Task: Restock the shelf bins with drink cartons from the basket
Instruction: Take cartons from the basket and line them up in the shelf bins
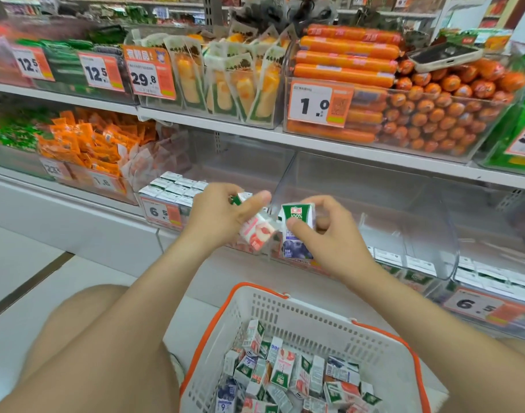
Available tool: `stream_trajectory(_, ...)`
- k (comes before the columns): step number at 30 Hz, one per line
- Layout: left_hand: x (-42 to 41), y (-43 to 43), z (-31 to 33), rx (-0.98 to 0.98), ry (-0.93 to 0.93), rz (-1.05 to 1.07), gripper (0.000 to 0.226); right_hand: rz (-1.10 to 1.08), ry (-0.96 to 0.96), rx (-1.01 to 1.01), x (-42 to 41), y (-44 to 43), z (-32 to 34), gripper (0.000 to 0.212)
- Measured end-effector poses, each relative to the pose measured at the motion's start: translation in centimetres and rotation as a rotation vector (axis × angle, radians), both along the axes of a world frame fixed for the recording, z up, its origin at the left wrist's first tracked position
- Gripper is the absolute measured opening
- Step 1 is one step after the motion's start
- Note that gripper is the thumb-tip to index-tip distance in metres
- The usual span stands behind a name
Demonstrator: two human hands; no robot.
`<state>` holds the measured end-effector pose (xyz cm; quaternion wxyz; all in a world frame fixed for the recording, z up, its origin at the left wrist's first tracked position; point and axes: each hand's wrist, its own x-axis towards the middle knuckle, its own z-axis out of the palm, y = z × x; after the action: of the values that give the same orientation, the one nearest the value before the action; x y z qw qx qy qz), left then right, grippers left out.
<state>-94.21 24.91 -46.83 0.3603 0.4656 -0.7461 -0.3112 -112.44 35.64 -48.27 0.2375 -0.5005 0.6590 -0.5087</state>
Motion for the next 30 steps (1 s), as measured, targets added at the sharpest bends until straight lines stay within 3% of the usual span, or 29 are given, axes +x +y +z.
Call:
stream_trajectory(4, -1.0, -3.7, 1.4, -0.153, 0.020, 0.102, 0.044, -0.042, 0.192, -0.119, -1.6, -1.7, 1.6, 0.029)
stream_trajectory(9, -3.8, -7.2, 0.6, -0.245, -0.020, 0.240, 0.028, -0.148, 0.217, -0.196, -2.5, -3.0, 0.0, 0.030)
stream_trajectory(13, -6.6, -8.0, 0.0, -0.049, -0.041, 0.166, 0.022, -0.144, 0.140, -0.158, -2.8, -3.9, -1.1, 0.030)
stream_trajectory(16, -7.5, -8.8, -0.1, 0.099, -0.197, 0.064, 0.026, -0.174, 0.132, -0.130, -3.7, -4.4, -1.3, 0.030)
stream_trajectory(19, -7.1, -9.8, -0.1, 0.104, -0.352, -0.042, 0.019, -0.192, 0.137, -0.097, -4.8, -4.4, -1.6, 0.031)
stream_trajectory(23, -6.6, -10.7, -0.6, -0.011, -0.549, -0.160, 0.045, -0.191, 0.123, -0.072, -5.8, -4.1, -1.7, 0.030)
stream_trajectory(26, -6.5, -11.2, -1.7, -0.052, -0.815, -0.240, 0.064, -0.172, 0.124, -0.061, -5.8, -3.9, -1.5, 0.030)
stream_trajectory(30, -6.6, -9.8, -2.3, -0.169, -1.044, -0.226, 0.086, -0.131, 0.135, -0.051, -5.6, -3.4, -1.1, 0.031)
